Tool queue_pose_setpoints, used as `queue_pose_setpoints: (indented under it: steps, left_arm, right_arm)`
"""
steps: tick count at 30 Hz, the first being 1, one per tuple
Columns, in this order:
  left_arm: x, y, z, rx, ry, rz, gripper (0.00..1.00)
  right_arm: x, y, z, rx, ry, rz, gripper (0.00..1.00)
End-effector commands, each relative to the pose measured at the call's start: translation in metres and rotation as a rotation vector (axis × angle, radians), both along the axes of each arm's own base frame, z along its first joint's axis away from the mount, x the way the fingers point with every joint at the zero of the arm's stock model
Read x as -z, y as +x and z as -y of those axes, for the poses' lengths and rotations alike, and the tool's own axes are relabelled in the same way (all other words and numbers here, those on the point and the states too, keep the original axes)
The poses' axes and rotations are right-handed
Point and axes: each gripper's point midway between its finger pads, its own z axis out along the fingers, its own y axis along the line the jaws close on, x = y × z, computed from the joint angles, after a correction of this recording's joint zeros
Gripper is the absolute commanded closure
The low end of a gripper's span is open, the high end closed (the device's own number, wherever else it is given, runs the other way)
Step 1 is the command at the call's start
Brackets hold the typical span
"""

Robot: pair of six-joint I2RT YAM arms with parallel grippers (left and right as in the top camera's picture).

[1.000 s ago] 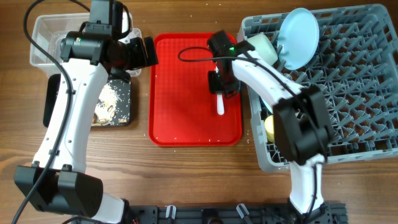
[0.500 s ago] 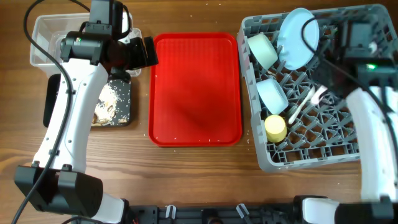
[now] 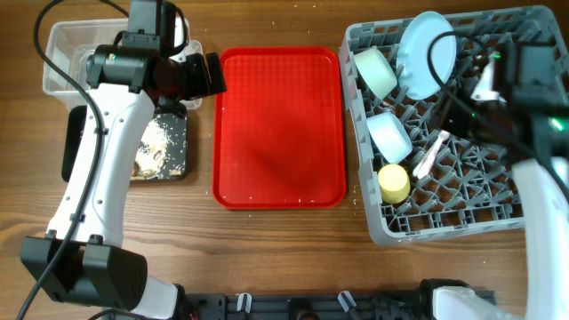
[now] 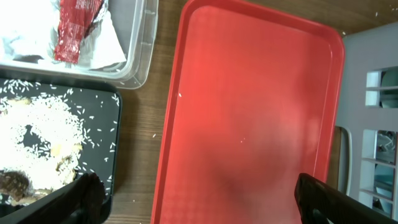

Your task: Sort waste into correct bins and load items into the dishwasher rack

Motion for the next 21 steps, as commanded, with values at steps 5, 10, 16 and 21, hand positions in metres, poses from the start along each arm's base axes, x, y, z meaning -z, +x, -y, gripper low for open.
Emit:
queue_pose_setpoints:
  steps: [5, 10, 16, 21]
  left_arm:
    - [-0.008, 0.002, -0.002, -0.004, 0.003, 0.025, 0.0]
    - [-0.008, 0.002, -0.002, -0.004, 0.003, 0.025, 0.0]
    - [-0.008, 0.002, -0.002, -0.004, 0.002, 0.025, 0.0]
    - [-0.008, 0.002, -0.002, -0.004, 0.003, 0.025, 0.0]
  right_arm:
    - [-0.123, -0.094, -0.036, -0.134, 0.136, 0.412, 0.0]
    - [-0.13, -0.125, -0.019, -0.074, 0.038, 0.471, 0.0]
    - [-0.1, -0.06, -0.023, -0.226, -0.093, 0.671, 0.0]
    - [-0.015, -0.047, -0.023, -0.199, -0.105, 1.011, 0.0]
